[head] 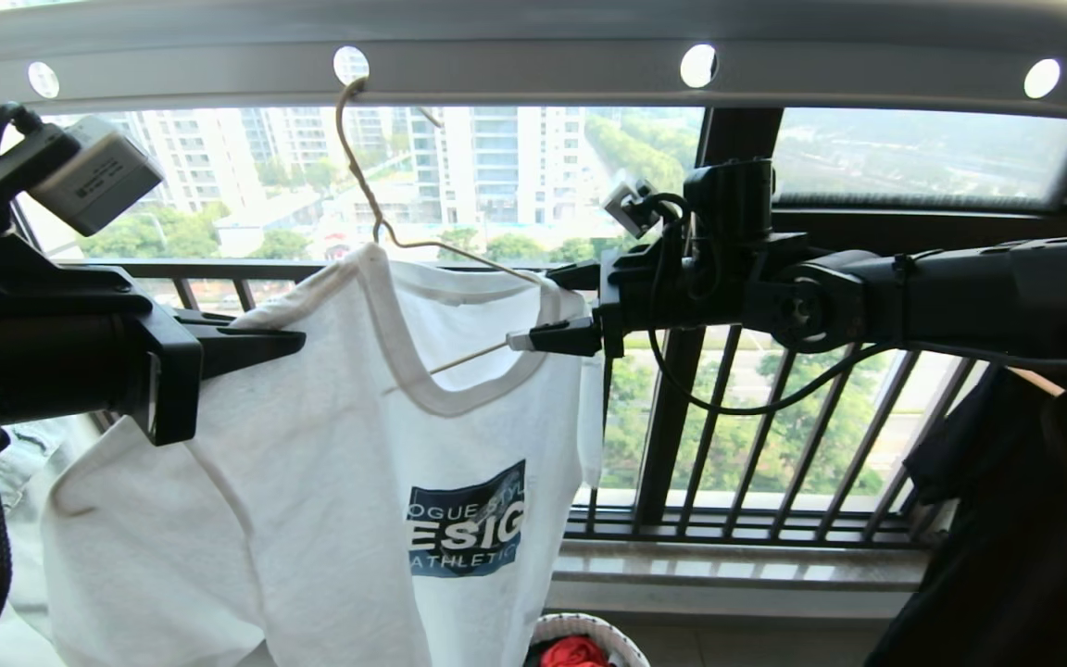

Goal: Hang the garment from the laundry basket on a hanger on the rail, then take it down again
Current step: Take the clothes off the clothes rack

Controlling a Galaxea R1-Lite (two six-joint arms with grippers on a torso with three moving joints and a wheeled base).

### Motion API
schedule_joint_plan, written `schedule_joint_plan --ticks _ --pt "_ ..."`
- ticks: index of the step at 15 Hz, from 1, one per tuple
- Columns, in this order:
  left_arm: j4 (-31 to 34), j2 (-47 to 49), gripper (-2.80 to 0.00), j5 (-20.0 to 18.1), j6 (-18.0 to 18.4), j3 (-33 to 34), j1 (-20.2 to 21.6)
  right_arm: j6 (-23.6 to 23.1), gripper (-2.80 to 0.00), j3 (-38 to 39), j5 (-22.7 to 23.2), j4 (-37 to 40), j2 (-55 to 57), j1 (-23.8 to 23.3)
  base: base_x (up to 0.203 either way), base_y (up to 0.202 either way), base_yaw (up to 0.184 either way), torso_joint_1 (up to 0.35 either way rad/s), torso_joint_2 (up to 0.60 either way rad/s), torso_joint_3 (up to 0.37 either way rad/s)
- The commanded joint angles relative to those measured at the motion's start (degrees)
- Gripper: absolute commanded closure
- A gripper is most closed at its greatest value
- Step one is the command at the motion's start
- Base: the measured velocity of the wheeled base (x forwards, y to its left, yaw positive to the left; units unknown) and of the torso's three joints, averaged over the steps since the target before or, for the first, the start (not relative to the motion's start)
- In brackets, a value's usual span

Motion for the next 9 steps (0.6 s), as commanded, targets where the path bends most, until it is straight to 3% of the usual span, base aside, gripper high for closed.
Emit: schedule_joint_plan --ticks 1,9 --pt "0.1 0.0 0.0 -0.1 0.0 0.1 0.0 -0.1 -2.8 0.4 0.4 0.0 0.0 0.4 0.0 0.0 0.0 0.0 0.0 0.0" --pt "0.1 0.1 0.0 -0.1 0.1 0.1 0.0 -0.1 -2.8 -0.2 0.4 0.0 0.2 0.9 0.0 0.0 0.0 0.0 0.0 0.0"
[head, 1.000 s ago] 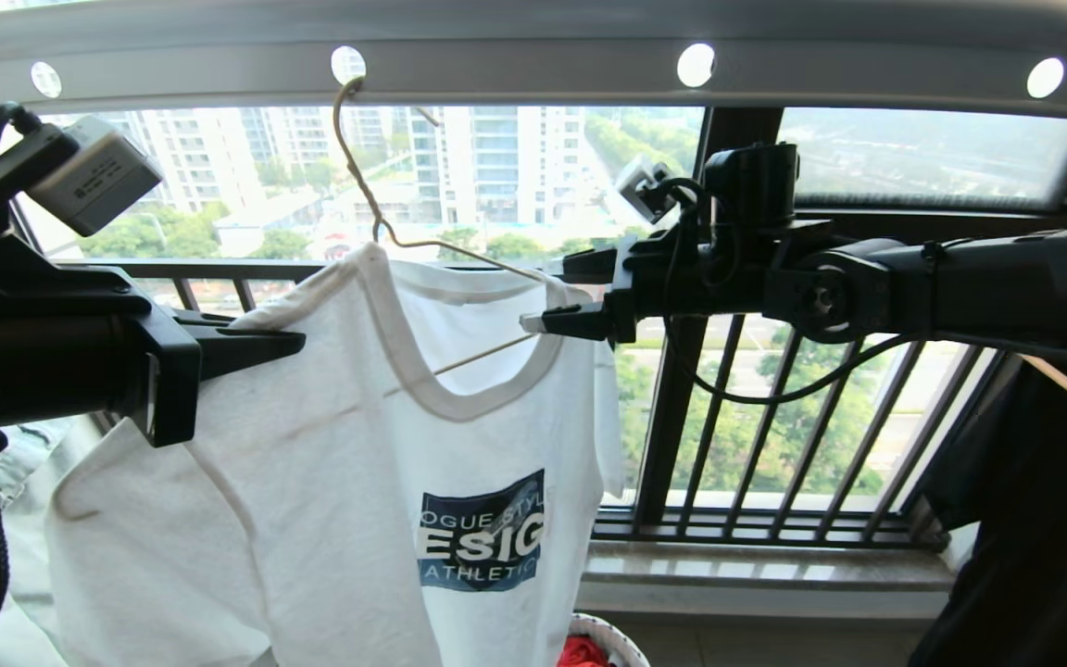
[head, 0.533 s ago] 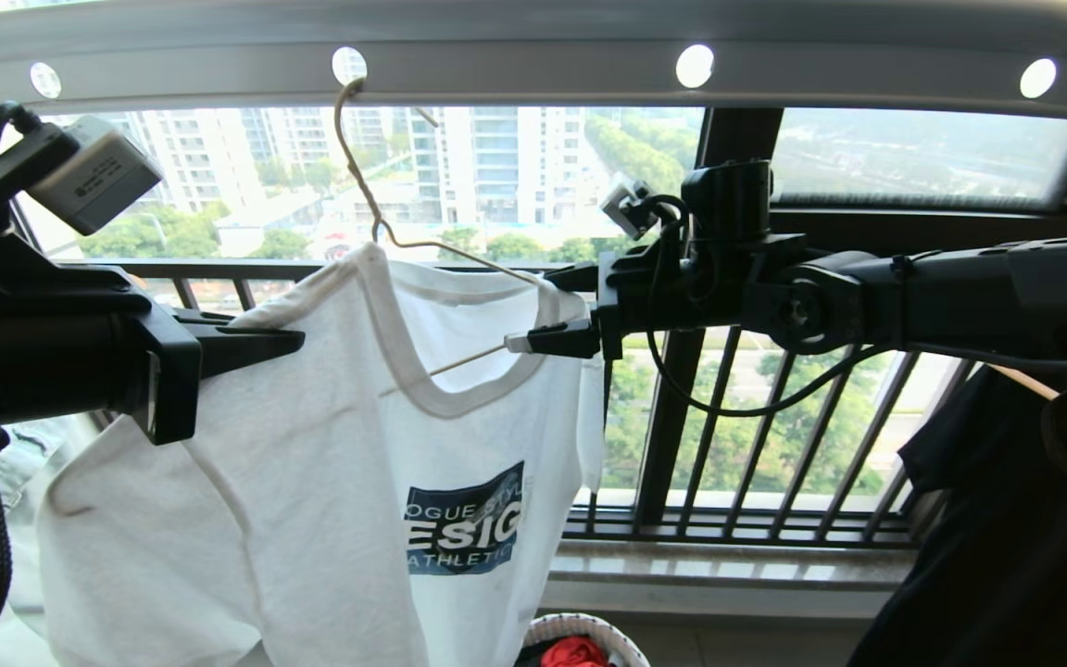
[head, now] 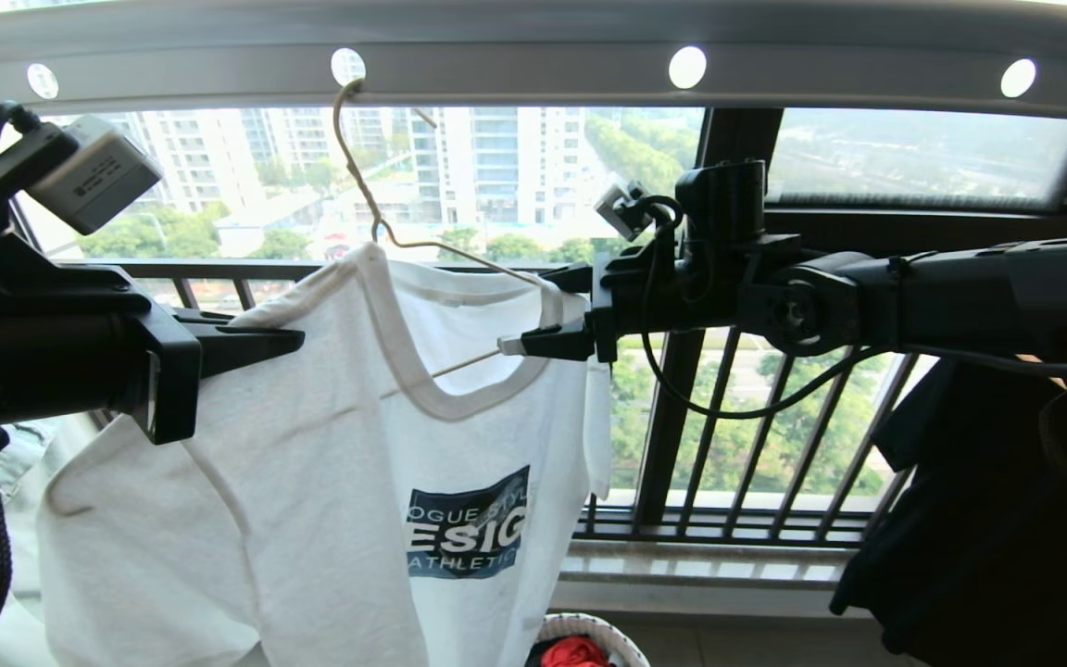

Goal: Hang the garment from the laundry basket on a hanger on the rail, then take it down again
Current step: Take the clothes off the clothes rack

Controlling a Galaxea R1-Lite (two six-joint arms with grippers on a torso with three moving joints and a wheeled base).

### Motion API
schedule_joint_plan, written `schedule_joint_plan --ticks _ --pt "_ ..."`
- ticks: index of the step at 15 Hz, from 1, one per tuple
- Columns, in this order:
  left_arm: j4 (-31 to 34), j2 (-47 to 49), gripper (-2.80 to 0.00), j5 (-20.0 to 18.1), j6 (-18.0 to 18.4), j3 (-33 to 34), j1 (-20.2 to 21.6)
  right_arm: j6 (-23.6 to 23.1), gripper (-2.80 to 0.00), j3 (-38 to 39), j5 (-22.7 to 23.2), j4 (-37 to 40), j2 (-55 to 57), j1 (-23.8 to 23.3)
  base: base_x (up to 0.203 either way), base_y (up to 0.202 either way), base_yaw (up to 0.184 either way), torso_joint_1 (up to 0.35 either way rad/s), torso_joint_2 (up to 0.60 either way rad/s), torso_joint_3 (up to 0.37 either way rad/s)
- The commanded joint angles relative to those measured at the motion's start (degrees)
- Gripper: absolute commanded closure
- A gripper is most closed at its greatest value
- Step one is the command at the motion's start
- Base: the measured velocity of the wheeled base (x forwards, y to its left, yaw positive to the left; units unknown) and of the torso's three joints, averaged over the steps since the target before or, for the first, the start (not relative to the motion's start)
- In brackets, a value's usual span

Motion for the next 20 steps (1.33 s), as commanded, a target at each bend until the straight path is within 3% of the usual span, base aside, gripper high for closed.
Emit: schedule_joint_plan --ticks 1,3,4,5,13,14,20 --pt "0.1 0.0 0.0 -0.1 0.2 0.1 0.0 -0.1 -2.8 -0.1 0.3 -0.1 0.1 0.1 0.0 0.0 0.0 0.0 0.0 0.0" --pt "0.1 0.0 0.0 -0.2 0.2 0.1 0.0 -0.1 -2.8 0.0 0.2 -0.1 0.1 0.1 0.0 0.0 0.0 0.0 0.0 0.0" --pt "0.1 0.0 -1.29 -0.2 0.2 0.1 0.0 -0.1 -2.8 0.1 0.2 -0.1 0.3 0.2 0.0 0.0 0.0 0.0 0.0 0.0" --pt "0.1 0.0 -2.8 -0.2 0.2 0.0 0.0 -0.2 -2.8 0.1 0.1 -0.1 0.4 0.5 0.0 0.0 0.0 0.0 0.0 0.0" --pt "0.1 -0.1 -2.8 -0.1 0.1 -0.2 0.0 -0.2 -2.8 0.0 0.0 -0.1 0.3 0.8 0.0 0.0 0.0 0.0 0.0 0.0" --pt "0.0 -0.1 -2.8 -0.1 0.1 -0.3 0.0 -0.3 0.0 0.0 0.0 -0.1 0.3 0.8 0.0 0.0 0.0 0.0 0.0 0.0" --pt "-0.3 -3.0 -2.8 0.4 -2.5 -1.4 0.0 -0.3 0.0 0.1 0.0 0.0 0.4 1.7 0.0 0.0 0.0 0.0 0.0 0.0"
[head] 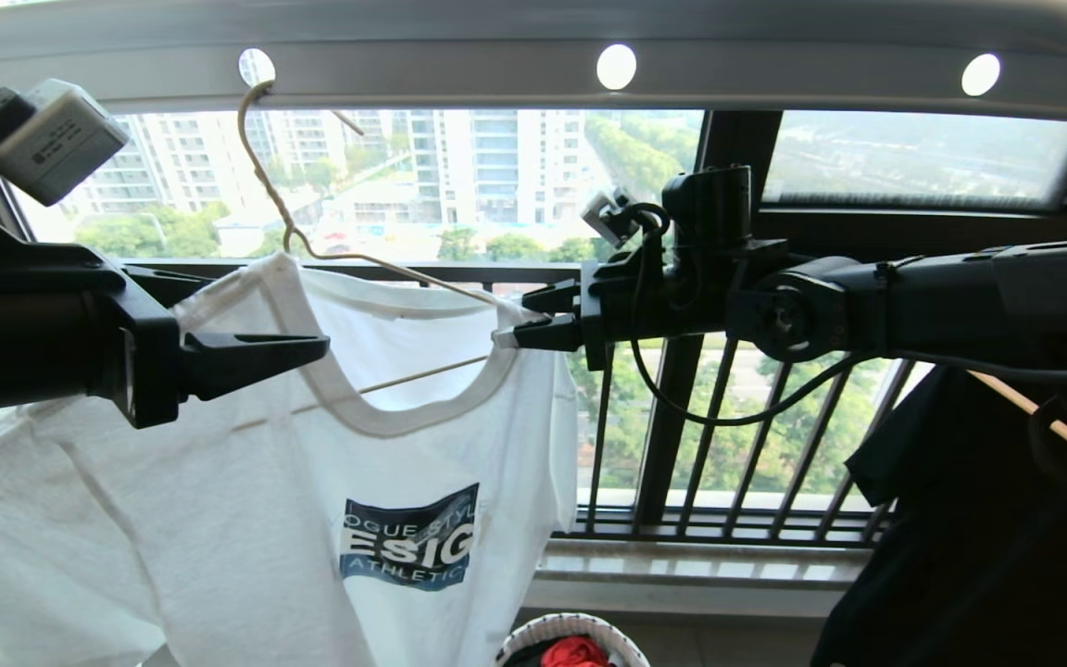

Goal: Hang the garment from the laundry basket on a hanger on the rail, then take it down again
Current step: Take the clothes off the clothes rack

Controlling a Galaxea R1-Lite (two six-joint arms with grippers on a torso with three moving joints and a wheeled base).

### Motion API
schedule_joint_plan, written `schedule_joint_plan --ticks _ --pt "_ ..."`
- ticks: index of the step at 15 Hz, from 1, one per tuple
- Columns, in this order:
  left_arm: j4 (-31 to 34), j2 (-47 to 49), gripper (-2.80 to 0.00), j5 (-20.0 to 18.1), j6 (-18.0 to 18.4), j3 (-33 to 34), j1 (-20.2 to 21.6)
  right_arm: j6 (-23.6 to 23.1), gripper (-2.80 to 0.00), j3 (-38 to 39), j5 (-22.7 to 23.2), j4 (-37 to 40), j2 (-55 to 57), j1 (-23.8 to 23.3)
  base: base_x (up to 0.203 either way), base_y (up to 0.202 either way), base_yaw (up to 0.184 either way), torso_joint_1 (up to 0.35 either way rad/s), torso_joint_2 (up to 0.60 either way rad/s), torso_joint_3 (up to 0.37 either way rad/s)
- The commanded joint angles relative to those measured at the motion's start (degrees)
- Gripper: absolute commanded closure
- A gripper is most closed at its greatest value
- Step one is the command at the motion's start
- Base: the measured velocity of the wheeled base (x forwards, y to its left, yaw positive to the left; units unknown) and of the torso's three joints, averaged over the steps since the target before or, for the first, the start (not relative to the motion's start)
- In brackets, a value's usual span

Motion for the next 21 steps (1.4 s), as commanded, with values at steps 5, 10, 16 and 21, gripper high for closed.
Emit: schedule_joint_plan --ticks 5,10,16,21 --pt "0.2 -6.9 -2.8 2.0 -2.5 0.2 0.0 -0.1 0.0 0.6 0.3 0.1 -0.4 0.2 0.0 0.0 0.0 0.0 0.0 0.0" --pt "0.6 -11.2 -2.8 8.7 -2.4 6.8 0.0 -0.3 0.0 2.9 0.0 -0.1 -2.3 0.2 0.0 0.0 0.0 0.0 0.0 0.0" --pt "0.2 -13.9 -2.8 17.7 -2.3 11.6 0.1 -0.6 0.0 3.9 -3.3 -0.5 -3.3 -0.3 0.0 0.0 0.0 0.0 0.0 0.0" --pt "0.0 -12.6 -2.8 20.0 -2.7 9.9 0.0 -1.5 0.0 3.9 -5.7 -0.6 -3.9 -0.4 0.0 0.0 0.0 0.0 0.0 0.0"
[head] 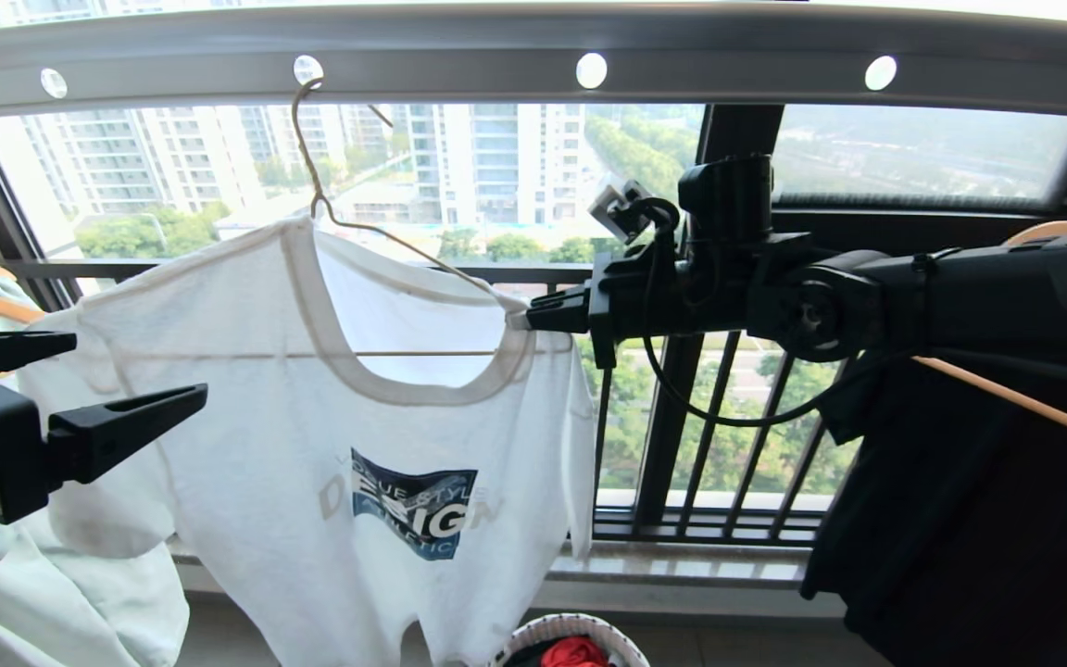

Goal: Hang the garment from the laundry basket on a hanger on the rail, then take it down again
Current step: Take the clothes off the clothes rack

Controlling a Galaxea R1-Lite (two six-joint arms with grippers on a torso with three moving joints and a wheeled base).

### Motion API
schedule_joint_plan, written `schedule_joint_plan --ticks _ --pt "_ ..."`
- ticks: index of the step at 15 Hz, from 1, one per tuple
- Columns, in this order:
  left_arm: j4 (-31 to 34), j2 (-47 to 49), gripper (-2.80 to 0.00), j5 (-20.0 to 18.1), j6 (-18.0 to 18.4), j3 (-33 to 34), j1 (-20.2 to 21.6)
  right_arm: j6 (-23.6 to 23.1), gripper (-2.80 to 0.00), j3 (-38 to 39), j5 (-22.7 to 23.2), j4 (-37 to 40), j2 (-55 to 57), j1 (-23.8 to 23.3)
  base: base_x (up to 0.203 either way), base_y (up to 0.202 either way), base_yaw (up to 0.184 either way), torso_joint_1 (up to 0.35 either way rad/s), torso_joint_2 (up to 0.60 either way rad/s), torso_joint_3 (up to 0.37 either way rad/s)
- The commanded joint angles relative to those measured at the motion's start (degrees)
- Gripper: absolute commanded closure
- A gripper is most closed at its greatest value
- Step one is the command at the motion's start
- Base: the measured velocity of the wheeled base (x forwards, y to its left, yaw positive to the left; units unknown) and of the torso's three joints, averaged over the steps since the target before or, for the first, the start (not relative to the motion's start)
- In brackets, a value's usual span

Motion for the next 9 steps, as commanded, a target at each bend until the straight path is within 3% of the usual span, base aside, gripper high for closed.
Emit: schedule_joint_plan --ticks 1,4,9 --pt "0.0 1.3 -2.8 0.1 -0.2 -1.4 0.0 -0.1 0.0 -0.1 -0.6 -0.2 -0.4 0.0 0.0 0.0 0.0 0.0 0.0 0.0" --pt "0.0 1.4 -2.8 0.1 -0.1 -1.5 -0.1 -0.2 0.0 0.0 -3.5 -0.2 -1.0 0.1 0.0 0.0 0.0 0.0 0.0 0.0" --pt "0.0 1.3 -2.8 0.1 0.0 -1.5 -0.1 -3.2 0.0 0.5 -3.7 0.0 -1.1 0.1 0.0 0.0 0.0 0.0 0.0 0.0"
